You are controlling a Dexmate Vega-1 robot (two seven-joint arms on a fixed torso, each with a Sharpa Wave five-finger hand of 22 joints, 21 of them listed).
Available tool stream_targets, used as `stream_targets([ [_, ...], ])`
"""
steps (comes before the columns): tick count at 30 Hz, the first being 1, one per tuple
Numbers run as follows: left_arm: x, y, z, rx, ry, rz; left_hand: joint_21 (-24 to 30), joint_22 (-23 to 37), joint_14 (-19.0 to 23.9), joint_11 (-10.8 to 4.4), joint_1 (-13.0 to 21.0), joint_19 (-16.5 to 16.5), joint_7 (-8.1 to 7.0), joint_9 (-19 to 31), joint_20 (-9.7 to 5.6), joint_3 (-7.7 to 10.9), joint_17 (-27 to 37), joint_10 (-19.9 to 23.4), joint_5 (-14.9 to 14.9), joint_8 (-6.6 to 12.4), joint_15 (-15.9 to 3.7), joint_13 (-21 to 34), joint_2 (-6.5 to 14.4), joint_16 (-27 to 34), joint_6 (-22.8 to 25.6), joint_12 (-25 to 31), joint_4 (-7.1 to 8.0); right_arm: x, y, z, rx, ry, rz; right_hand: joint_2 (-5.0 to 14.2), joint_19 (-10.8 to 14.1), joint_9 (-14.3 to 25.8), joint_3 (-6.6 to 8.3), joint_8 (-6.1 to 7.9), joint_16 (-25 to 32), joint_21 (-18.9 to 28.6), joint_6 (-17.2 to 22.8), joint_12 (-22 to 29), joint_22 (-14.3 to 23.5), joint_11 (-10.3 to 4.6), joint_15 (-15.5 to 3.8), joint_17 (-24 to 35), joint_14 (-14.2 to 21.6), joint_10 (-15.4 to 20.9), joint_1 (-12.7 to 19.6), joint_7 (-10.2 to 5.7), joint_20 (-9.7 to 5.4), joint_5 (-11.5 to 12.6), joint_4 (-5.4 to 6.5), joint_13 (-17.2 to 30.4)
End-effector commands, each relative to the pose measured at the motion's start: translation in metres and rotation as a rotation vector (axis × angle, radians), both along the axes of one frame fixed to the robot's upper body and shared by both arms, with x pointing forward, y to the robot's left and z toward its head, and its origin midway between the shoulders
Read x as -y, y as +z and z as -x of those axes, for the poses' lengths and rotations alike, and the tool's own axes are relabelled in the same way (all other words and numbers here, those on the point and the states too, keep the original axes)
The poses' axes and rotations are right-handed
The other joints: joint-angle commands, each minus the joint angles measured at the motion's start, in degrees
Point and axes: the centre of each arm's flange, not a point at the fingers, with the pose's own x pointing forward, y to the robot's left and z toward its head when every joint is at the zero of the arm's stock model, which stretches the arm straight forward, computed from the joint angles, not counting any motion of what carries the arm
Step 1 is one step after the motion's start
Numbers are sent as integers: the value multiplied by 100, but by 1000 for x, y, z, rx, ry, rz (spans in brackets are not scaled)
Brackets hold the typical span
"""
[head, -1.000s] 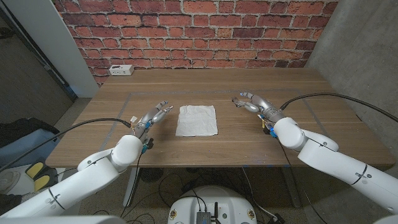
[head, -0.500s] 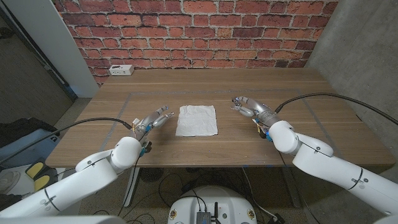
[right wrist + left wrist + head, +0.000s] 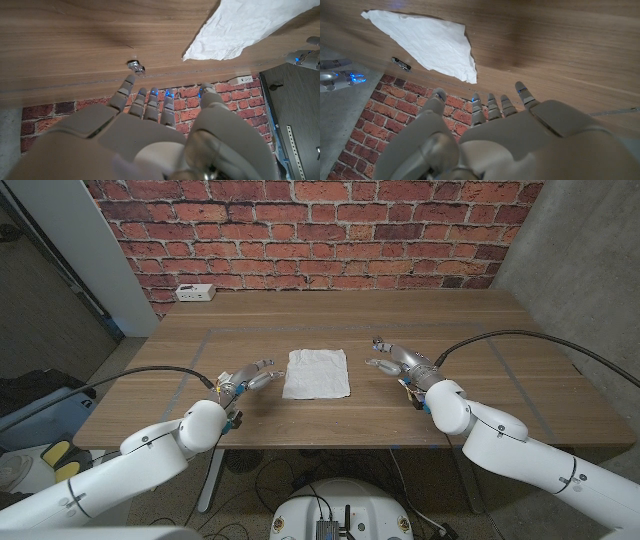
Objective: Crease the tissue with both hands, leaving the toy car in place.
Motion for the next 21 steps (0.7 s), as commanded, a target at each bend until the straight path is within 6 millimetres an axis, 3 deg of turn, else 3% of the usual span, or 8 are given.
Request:
stream_targets([
  [1,6,2,5,-22,43,-114,-27,12,65,-93,167,117,-44,11,-6,24,17,67,-27,36,-14,7,-21,25,203,-9,-97,-17,-12,10,-17,-12,64,10,103,16,94,29,44,38,127,41,27,-47,-36,14,108,104,135,13,17,21,-23,25],
  [11,14,4,11,-10,111,-232,-83,8,87,-251,568,312,-129,13,32,102,18,104,-19,87,-56,6,-135,5,549,-41,-208,-29,-21,16,-30,-16,109,-105,225,14,187,32,46,46,323,22,27,-125,-61,0,273,202,410,18,85,9,-140,21],
  [21,21,8,15,19,170,-336,-163,5,142,-335,1060,469,-204,16,20,181,19,126,24,142,-32,4,-274,4,918,-68,-234,-42,-27,22,-10,-20,161,-296,413,16,257,56,41,66,592,27,26,-88,-129,-4,454,385,779,23,103,22,-211,19],
])
